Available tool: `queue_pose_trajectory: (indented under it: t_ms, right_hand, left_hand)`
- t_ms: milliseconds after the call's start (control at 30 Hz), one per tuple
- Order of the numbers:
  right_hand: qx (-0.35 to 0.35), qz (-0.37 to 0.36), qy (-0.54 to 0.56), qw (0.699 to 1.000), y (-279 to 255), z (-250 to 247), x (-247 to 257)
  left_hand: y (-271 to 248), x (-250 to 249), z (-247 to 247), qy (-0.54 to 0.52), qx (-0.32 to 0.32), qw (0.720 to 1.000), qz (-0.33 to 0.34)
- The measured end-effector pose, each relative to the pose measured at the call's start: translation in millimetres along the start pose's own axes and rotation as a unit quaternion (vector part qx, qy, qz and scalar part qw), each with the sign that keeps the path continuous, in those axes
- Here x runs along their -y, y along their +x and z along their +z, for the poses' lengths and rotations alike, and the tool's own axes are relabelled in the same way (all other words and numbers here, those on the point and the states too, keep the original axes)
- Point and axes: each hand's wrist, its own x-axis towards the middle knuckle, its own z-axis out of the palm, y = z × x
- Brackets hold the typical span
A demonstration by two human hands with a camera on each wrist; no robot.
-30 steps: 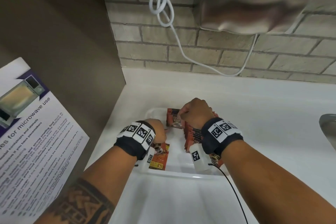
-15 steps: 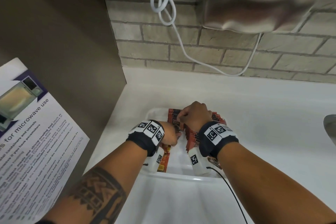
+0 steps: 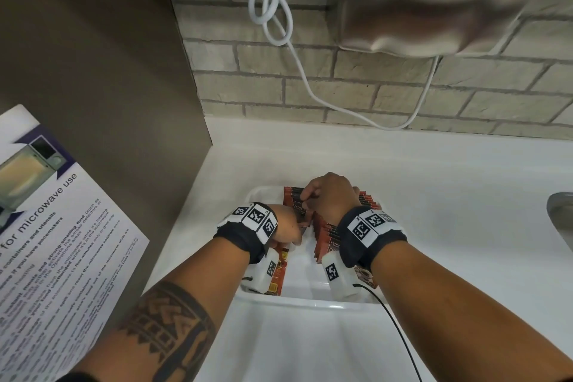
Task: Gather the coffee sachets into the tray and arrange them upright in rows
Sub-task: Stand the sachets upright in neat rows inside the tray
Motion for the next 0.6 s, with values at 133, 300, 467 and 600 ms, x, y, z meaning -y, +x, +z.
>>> queue_pose_trajectory:
  t_ms: [133, 300, 467, 600]
  right_hand:
    - [-0.006, -0.001, 0.014, 1.000, -3, -4, 2]
    - [-0.021, -0.009, 0.031, 0.999, -8, -12, 1]
    - [-0.007, -0.001, 0.025, 1.000, -13, -15, 0]
    - [-0.001, 0.006, 0.009, 1.000, -15, -16, 2]
  left_hand:
    - [-2, 1, 1, -0.034, 0.006, 0.999, 0.001]
    - [-9, 9, 7, -0.183, 0.013, 0.983, -0.018]
    - [-16, 7, 10, -0.207, 0.025, 0.978, -0.017]
    - [-17, -1, 8, -0.156, 0.015, 0.987, -0.022]
